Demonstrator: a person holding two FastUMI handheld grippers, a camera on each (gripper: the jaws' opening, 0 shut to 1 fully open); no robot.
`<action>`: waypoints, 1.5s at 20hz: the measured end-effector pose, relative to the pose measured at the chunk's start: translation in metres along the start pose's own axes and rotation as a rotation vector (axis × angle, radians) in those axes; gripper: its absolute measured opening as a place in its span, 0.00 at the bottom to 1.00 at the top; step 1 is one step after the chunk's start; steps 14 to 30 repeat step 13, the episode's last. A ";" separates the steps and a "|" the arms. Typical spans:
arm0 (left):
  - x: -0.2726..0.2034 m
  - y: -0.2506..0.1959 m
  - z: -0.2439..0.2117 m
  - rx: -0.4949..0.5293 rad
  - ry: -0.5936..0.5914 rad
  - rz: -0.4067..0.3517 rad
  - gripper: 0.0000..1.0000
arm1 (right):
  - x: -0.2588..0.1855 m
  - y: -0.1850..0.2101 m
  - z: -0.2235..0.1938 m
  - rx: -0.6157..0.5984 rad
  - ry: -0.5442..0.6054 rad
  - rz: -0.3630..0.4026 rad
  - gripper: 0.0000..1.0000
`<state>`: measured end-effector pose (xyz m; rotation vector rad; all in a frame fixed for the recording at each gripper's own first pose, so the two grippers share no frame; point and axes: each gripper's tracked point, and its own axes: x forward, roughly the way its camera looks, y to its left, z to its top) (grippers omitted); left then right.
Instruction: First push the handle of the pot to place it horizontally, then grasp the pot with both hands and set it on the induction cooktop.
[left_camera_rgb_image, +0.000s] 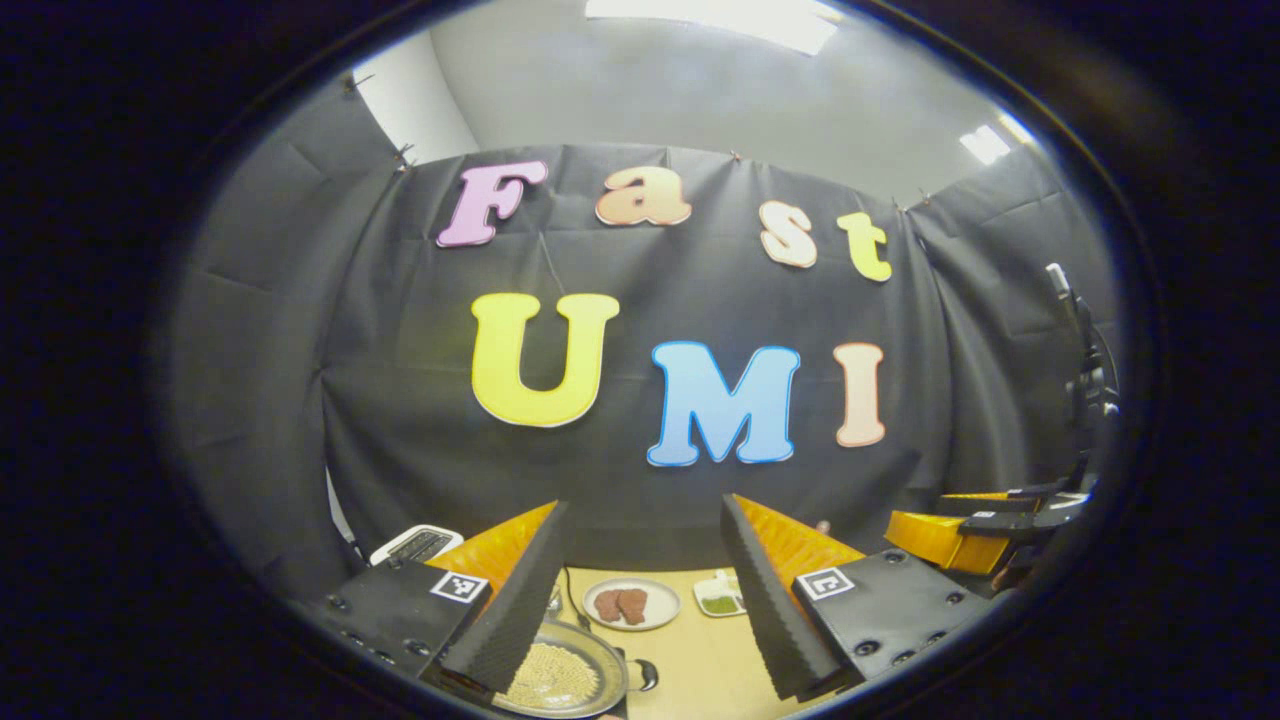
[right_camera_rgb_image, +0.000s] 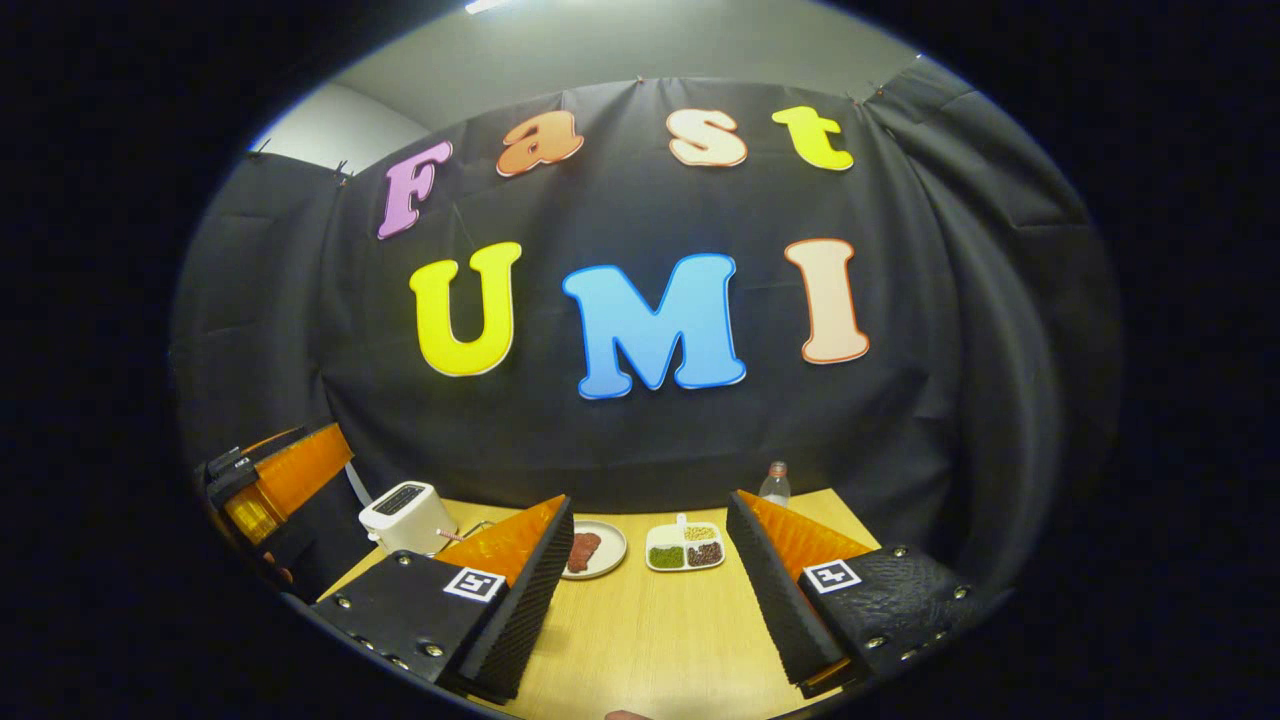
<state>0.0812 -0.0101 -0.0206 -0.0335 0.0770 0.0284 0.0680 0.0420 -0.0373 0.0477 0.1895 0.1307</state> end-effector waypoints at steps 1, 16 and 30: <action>-0.003 -0.010 0.001 -0.003 0.002 0.001 0.96 | -0.004 -0.008 0.006 0.001 -0.014 0.004 0.93; -0.038 -0.028 0.013 0.030 -0.003 0.010 0.95 | -0.023 -0.044 0.031 0.018 -0.066 -0.023 0.93; -0.038 -0.028 0.013 0.030 -0.003 0.010 0.95 | -0.023 -0.044 0.031 0.018 -0.066 -0.023 0.93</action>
